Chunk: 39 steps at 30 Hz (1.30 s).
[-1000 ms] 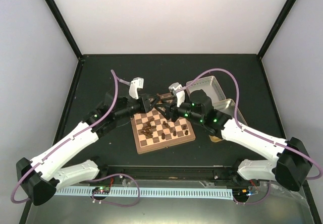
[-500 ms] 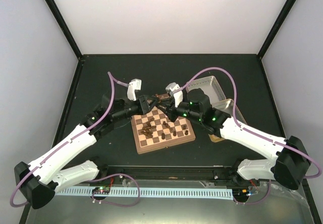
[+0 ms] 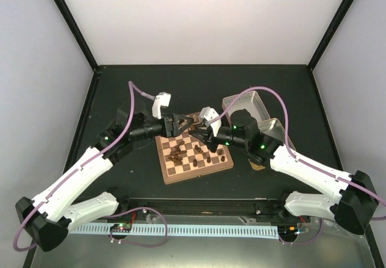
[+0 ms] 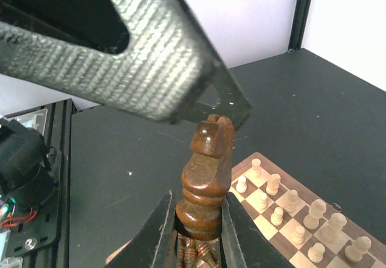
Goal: Set up the chess pieces on the board
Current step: Place the chess piece on the chessboard.
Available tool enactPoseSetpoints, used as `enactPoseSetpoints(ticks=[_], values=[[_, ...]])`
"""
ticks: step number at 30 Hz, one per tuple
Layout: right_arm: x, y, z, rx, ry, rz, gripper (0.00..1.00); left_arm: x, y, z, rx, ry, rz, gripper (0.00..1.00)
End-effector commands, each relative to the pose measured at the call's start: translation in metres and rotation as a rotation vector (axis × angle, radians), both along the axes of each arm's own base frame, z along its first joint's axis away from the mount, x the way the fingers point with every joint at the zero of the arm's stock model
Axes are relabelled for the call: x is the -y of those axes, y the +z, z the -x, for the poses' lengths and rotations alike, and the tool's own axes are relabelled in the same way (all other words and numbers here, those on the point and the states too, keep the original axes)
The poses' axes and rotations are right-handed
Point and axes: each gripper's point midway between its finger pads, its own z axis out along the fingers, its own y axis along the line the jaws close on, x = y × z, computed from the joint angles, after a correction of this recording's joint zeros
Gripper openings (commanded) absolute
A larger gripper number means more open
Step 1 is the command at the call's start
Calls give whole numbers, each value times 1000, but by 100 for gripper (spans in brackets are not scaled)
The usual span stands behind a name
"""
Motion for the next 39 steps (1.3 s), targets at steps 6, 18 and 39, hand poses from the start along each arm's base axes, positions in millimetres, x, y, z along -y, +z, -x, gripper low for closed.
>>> enactPoseSetpoints(ticks=[6, 18, 39], values=[[1, -8, 0, 58, 23, 60, 2, 18, 10, 18, -6, -197, 14, 58], [-2, -13, 5, 41, 59, 64, 3, 15, -7, 6, 0, -173, -72, 19], [139, -60, -62, -351, -825, -29, 59, 48, -81, 5, 263, -232, -481, 13]])
